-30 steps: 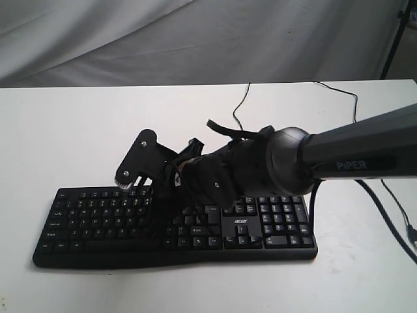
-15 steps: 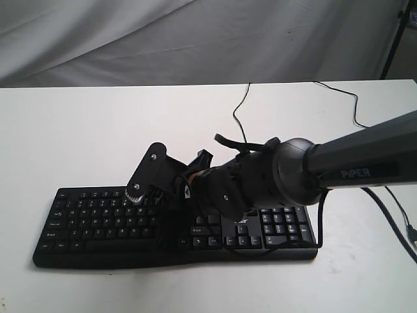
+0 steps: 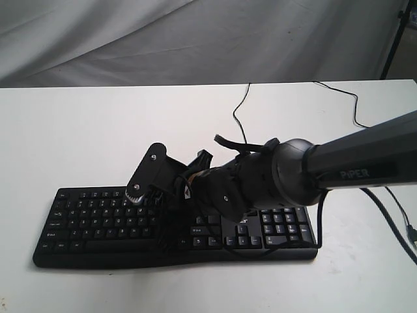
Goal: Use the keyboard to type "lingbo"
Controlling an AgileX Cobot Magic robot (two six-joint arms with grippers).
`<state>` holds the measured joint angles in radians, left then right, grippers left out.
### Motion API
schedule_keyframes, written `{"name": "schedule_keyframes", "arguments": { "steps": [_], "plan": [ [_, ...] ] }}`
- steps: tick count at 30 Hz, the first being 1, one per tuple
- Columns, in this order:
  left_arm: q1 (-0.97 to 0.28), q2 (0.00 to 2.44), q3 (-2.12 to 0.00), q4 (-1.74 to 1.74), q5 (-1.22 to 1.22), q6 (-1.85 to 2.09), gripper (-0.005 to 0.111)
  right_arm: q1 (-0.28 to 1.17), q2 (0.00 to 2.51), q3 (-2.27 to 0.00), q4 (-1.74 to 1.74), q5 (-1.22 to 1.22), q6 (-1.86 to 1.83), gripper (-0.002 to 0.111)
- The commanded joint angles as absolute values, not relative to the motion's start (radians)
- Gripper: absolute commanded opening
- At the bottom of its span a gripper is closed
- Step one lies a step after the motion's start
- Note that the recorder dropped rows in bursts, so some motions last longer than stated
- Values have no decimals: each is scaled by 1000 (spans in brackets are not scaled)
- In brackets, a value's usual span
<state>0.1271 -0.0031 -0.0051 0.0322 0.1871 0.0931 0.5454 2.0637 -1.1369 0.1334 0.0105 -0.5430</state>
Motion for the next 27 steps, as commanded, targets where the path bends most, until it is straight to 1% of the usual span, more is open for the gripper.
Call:
{"name": "schedule_keyframes", "arguments": {
  "steps": [1, 19, 27],
  "plan": [
    [123, 0, 0, 32, 183, 90, 1, 546, 2066, -1135, 125, 8, -539, 0],
    [123, 0, 0, 32, 183, 90, 1, 563, 2069, -1135, 125, 19, -523, 0],
    [123, 0, 0, 32, 183, 90, 1, 563, 1968, -1135, 121, 19, -523, 0]
  ]
}}
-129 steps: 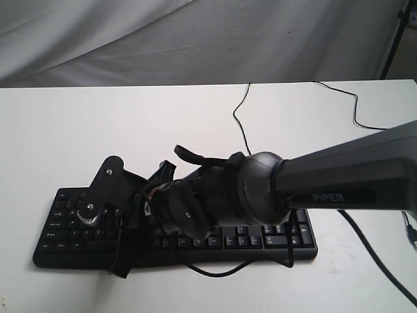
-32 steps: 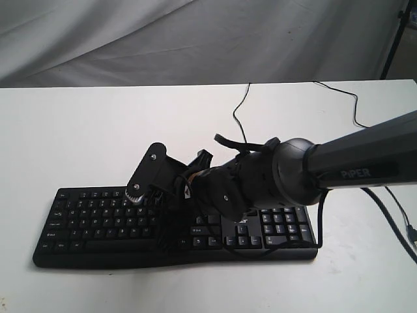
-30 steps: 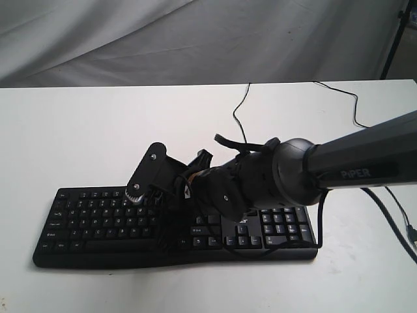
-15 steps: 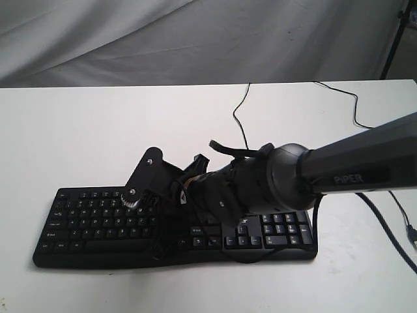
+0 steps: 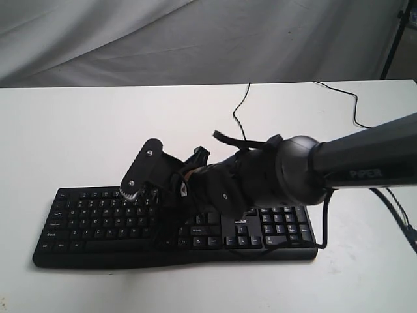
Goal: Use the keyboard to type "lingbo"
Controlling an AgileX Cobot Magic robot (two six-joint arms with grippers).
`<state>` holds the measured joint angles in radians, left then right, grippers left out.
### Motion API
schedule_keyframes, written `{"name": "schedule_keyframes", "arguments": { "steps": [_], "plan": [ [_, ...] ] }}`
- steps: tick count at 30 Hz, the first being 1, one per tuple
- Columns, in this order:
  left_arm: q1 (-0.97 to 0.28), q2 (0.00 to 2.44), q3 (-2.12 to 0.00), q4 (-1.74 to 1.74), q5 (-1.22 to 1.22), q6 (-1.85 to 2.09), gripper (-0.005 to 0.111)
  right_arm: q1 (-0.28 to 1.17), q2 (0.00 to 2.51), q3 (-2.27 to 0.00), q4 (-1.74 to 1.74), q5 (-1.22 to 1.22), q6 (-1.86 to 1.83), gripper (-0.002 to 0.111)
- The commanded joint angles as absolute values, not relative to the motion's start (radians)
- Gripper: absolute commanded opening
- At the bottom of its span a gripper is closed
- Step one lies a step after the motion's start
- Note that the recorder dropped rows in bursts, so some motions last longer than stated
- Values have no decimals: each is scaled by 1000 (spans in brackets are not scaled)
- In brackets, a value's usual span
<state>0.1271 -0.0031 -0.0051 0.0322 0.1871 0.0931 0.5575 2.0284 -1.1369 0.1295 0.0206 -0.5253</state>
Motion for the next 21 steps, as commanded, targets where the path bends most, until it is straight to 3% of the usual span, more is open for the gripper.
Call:
{"name": "schedule_keyframes", "arguments": {
  "steps": [1, 10, 21],
  "plan": [
    [123, 0, 0, 32, 183, 90, 1, 563, 1958, -1135, 121, 19, -523, 0],
    [123, 0, 0, 32, 183, 90, 1, 563, 1870, -1104, 114, 76, -523, 0],
    [123, 0, 0, 32, 183, 90, 1, 563, 1427, -749, 189, 11, -454, 0]
  ]
}}
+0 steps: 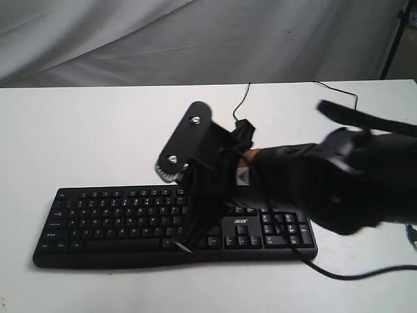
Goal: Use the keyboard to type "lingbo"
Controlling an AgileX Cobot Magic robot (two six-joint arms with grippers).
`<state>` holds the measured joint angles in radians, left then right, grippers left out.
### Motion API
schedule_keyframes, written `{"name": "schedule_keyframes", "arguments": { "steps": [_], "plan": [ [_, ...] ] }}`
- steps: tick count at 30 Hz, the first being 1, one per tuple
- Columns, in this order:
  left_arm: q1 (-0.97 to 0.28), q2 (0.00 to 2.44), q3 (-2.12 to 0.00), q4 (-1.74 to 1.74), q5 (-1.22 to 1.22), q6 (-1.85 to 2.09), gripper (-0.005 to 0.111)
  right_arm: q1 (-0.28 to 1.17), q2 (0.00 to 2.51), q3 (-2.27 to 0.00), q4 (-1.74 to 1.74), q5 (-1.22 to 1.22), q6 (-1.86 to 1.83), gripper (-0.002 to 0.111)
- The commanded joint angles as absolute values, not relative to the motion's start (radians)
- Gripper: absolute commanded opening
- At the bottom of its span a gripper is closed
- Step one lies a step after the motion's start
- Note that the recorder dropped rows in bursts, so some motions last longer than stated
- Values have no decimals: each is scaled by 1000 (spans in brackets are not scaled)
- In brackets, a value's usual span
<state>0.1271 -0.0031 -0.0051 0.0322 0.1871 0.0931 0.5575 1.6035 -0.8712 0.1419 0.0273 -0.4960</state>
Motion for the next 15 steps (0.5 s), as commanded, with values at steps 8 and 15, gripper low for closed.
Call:
{"name": "schedule_keyframes", "arguments": {
  "steps": [8, 15],
  "plan": [
    [123, 0, 0, 32, 183, 90, 1, 569, 912, -498, 220, 35, -343, 0],
    [123, 0, 0, 32, 183, 90, 1, 569, 651, -368, 201, 28, -343, 0]
  ]
}}
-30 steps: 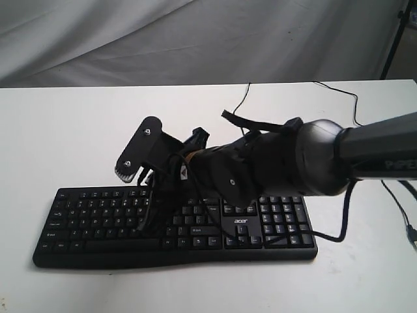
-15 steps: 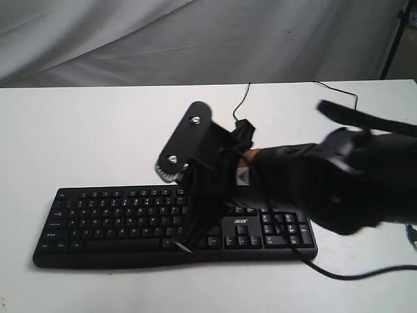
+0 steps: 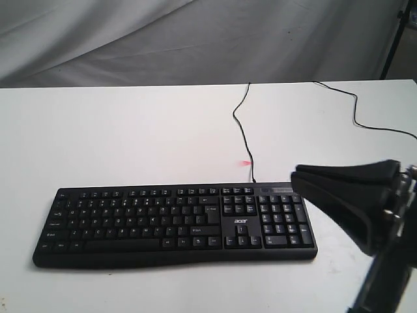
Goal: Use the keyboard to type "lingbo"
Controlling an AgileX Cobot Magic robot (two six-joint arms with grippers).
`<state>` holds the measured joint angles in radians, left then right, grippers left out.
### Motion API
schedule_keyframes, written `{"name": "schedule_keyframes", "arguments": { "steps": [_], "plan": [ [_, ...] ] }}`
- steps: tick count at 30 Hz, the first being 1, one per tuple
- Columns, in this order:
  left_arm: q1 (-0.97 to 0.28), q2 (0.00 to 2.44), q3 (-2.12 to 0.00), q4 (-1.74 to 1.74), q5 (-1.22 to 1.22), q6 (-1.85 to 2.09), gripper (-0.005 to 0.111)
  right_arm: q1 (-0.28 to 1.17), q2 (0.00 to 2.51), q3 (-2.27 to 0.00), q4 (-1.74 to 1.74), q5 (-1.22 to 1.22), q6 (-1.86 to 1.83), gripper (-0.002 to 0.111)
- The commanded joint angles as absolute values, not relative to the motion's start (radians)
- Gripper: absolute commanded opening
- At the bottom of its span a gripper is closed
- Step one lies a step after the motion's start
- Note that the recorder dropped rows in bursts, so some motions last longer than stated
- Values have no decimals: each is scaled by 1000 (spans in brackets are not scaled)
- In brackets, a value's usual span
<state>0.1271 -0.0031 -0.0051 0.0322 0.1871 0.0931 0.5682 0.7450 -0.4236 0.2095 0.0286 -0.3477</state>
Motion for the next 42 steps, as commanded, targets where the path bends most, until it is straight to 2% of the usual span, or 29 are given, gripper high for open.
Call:
{"name": "schedule_keyframes", "arguments": {
  "steps": [1, 16, 24, 32, 42],
  "plan": [
    [123, 0, 0, 32, 183, 90, 1, 569, 634, -359, 201, 31, -343, 0],
    [123, 0, 0, 32, 183, 90, 1, 562, 568, -345, 201, 106, -339, 0],
    [123, 0, 0, 32, 183, 90, 1, 259, 239, -345, 201, 299, -339, 0],
    [123, 0, 0, 32, 183, 90, 1, -30, 57, -345, 136, 387, -339, 0],
    [123, 0, 0, 32, 183, 90, 1, -50, 51, -345, 141, 381, -339, 0]
  ]
}}
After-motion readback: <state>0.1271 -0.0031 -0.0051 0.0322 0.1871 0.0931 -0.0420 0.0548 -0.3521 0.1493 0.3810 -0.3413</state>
